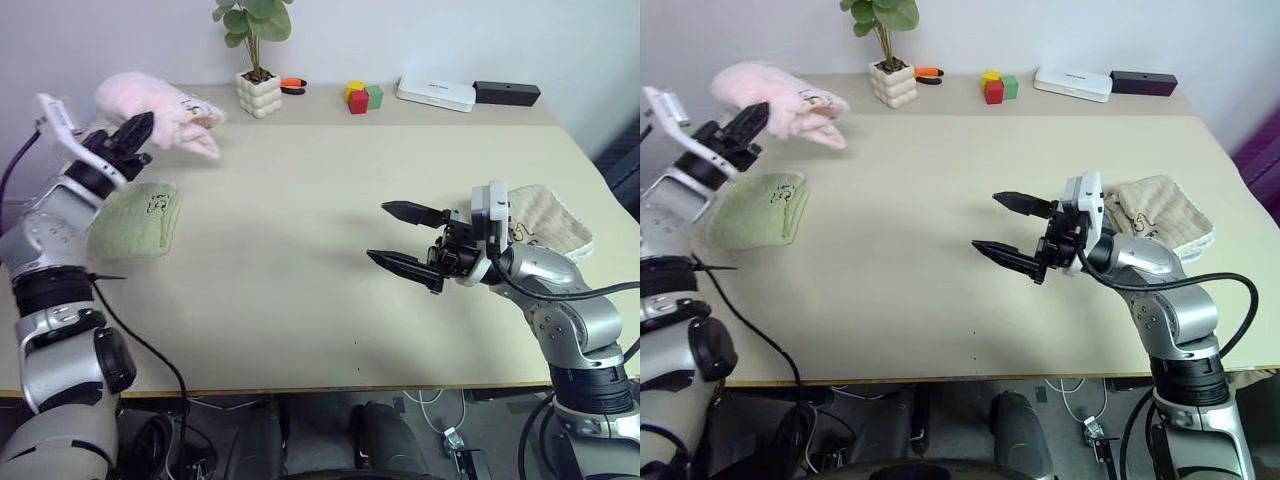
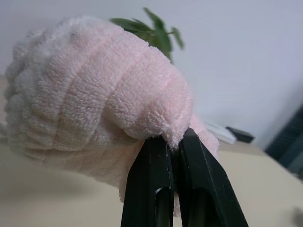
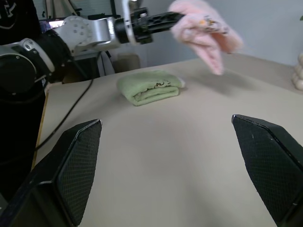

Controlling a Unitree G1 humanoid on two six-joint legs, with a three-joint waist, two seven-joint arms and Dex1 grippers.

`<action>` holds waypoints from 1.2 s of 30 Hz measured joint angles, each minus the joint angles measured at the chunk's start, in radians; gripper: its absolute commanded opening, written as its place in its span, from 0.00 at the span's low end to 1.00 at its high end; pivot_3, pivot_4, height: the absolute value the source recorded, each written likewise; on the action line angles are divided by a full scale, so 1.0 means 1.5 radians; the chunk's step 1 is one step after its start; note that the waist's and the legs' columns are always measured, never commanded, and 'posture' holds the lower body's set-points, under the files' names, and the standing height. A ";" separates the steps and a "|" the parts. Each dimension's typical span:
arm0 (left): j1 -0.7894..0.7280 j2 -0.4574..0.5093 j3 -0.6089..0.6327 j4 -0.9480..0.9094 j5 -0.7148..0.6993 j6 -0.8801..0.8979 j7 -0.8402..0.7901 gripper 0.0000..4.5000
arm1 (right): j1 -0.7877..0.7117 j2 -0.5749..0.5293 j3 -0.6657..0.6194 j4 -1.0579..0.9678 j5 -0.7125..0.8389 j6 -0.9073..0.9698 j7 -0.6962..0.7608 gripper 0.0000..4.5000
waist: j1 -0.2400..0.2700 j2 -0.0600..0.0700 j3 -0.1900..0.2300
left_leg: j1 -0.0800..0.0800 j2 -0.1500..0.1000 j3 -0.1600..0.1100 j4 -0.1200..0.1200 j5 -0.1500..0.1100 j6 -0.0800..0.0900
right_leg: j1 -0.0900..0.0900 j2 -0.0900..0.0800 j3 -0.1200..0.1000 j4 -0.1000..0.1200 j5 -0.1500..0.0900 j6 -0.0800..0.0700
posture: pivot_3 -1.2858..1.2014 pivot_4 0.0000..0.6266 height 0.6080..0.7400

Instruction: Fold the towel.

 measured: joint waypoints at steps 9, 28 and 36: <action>0.094 0.015 0.057 -0.016 -0.005 -0.027 0.009 0.01 | -0.011 -0.002 0.003 0.025 -0.014 0.000 0.019 1.00 | 0.006 0.000 0.000 | 0.000 0.000 0.000 0.000 0.000 0.000 | 0.000 0.000 0.000 0.001 0.000 0.000 | 0.52 0.24 0.96; 0.297 -0.034 0.107 -0.203 -0.084 0.051 0.077 0.01 | -0.025 -0.007 0.004 0.039 -0.036 -0.001 0.039 1.00 | -0.002 -0.001 0.000 | 0.000 0.001 0.001 -0.001 0.000 0.000 | -0.001 -0.001 0.000 0.001 0.000 0.000 | 0.52 0.24 0.96; 0.383 -0.055 0.151 -0.299 -0.155 0.113 0.138 0.01 | -0.025 -0.007 0.004 0.042 -0.046 -0.012 0.039 1.00 | -0.008 -0.001 0.000 | 0.000 0.001 0.001 -0.001 0.000 0.000 | -0.001 -0.001 0.000 0.001 -0.001 -0.002 | 0.52 0.24 0.96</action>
